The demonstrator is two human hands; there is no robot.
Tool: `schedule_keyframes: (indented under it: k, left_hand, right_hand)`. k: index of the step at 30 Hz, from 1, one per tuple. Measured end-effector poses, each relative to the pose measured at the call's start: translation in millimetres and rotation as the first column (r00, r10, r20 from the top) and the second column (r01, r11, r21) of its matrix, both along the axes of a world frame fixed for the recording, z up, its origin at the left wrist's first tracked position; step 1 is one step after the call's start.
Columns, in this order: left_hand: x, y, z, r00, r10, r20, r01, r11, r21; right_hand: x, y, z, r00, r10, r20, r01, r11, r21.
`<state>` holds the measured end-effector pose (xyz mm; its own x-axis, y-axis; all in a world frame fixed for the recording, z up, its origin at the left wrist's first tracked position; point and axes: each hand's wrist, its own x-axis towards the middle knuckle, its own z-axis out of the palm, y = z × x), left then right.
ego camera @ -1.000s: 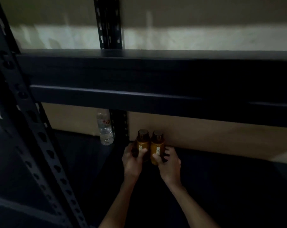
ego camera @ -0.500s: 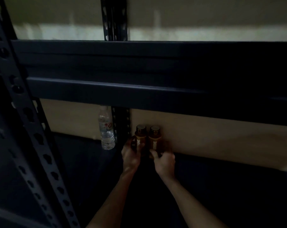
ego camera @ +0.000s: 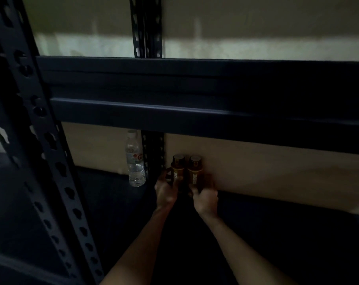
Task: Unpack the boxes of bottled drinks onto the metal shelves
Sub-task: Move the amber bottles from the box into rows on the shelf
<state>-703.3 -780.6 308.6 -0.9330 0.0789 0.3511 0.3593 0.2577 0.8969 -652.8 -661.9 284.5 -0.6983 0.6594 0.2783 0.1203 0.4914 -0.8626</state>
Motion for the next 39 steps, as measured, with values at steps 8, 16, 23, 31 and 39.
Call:
schedule_keyframes:
  k: [8, 16, 23, 31, 39]
  left_hand:
    - [22.5, -12.2, -9.9, 0.987, -0.005, 0.160, 0.000, 1.000, 0.031]
    - [120.5, -25.1, 0.6, 0.965, -0.087, 0.249, 0.138, 0.971, -0.196]
    - [225.3, -16.8, 2.4, 0.937, -0.216, 0.276, 0.336, 0.778, -0.531]
    - [334.6, -8.6, -44.5, 0.960, -0.280, -0.019, 0.162, 0.609, -0.776]
    - [434.1, -25.2, -118.3, 0.908, -0.419, -0.016, 0.246, 0.562, -0.790]
  right_hand:
    - [38.1, 11.0, 0.5, 0.985, 0.172, 0.023, -0.164, 0.967, -0.197]
    - [121.6, 9.7, 36.9, 0.945, 0.253, 0.209, -0.237, 0.967, -0.098]
    - [231.5, 11.3, 53.2, 0.842, 0.394, 0.369, -0.378, 0.918, -0.119]
    - [373.9, 23.3, 5.3, 0.852, 0.305, 0.426, -0.416, 0.888, 0.196]
    - [473.1, -27.0, -86.6, 0.895, 0.232, 0.382, -0.298, 0.946, 0.123]
